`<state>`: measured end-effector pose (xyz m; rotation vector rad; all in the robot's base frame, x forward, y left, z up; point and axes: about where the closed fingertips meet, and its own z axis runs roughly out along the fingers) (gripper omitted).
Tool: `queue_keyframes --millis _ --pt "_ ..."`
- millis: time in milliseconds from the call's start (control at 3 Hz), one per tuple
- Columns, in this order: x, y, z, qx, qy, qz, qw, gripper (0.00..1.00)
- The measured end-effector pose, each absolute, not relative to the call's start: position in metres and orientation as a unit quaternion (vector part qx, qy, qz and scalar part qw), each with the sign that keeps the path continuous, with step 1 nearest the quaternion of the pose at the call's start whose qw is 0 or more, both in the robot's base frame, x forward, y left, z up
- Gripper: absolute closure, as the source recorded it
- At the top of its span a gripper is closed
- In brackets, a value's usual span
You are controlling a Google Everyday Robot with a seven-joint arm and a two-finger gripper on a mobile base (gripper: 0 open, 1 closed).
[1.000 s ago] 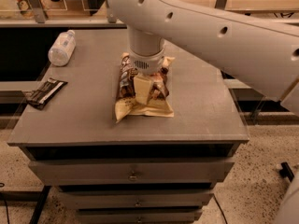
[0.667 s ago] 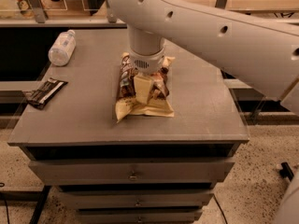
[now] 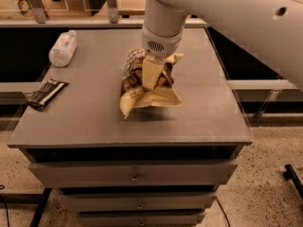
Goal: Pick brown chip bag
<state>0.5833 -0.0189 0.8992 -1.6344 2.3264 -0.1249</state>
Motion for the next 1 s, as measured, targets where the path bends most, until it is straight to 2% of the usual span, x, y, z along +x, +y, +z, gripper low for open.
queue_keyframes --millis 667,1000 --pt "0.575 -0.024 0.962 -0.58 0.787 -0.023 0.209 1.0" --pt "0.575 -0.022 0.962 -0.582 0.785 -0.02 0.21 1.0"
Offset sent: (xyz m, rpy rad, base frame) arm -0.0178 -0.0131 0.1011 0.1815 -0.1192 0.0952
